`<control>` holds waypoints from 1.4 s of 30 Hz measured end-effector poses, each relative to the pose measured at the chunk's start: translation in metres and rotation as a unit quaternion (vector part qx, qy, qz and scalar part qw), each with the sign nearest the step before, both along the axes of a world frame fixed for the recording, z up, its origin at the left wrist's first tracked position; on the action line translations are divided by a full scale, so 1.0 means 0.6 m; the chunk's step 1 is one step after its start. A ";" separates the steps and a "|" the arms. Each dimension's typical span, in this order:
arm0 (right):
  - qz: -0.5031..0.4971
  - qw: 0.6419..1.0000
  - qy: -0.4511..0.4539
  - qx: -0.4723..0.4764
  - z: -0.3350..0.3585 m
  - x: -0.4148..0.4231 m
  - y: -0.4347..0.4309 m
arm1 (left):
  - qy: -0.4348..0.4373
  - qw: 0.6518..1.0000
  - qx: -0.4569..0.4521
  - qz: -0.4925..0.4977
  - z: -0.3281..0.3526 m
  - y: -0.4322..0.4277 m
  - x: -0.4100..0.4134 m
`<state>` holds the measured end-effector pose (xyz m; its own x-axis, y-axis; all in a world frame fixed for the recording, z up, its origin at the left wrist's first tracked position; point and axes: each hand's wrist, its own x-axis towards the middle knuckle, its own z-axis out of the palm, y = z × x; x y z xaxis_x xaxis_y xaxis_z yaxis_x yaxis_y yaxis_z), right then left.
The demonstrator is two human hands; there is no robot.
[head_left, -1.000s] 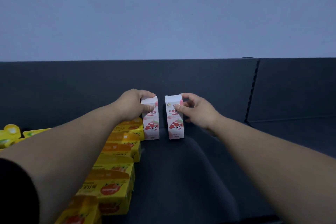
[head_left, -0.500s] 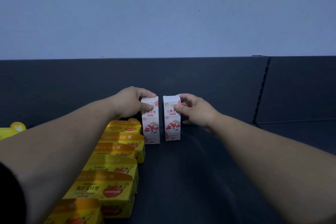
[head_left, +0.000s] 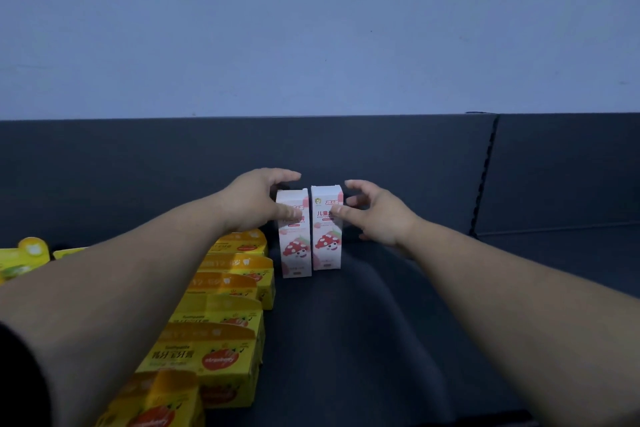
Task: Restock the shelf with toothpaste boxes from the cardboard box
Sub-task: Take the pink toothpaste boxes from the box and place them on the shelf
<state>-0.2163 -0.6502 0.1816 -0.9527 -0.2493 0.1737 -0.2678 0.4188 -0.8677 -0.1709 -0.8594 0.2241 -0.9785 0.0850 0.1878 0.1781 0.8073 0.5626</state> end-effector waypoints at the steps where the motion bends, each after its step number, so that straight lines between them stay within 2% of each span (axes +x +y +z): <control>1: -0.013 1.000 0.004 0.010 0.003 0.006 0.004 | 0.013 1.000 -0.017 0.000 0.003 0.002 0.005; 8: -0.091 0.992 0.042 0.076 0.026 0.083 0.051 | 0.101 0.991 -0.077 -0.046 0.021 0.056 0.047; 13: -0.160 0.972 0.067 0.161 0.027 0.166 0.105 | 0.128 0.982 -0.086 -0.109 0.012 0.120 0.083; 17: -0.233 0.935 0.099 0.248 0.016 0.250 0.166 | 0.136 0.976 -0.082 -0.150 -0.007 0.181 0.131; 22: -0.335 0.869 0.130 0.341 -0.021 0.358 0.257 | 0.143 0.966 -0.082 -0.197 -0.043 0.293 0.210; 29: -0.425 0.830 0.087 0.350 -0.088 0.525 0.426 | 0.120 0.960 -0.072 -0.241 -0.114 0.485 0.331; 36: -0.496 0.790 0.021 0.361 -0.146 0.743 0.659 | 0.062 0.954 -0.009 -0.292 -0.194 0.732 0.480; 42: -0.558 0.740 -0.036 0.373 -0.184 0.906 0.835 | 0.049 0.943 -0.036 -0.328 -0.249 0.906 0.567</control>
<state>0.3273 -0.1490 0.0711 -0.6380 0.6994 0.3221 0.6423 0.7141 -0.2785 0.1690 -0.3158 0.0749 -0.6885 0.6826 0.2449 0.7012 0.5404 0.4651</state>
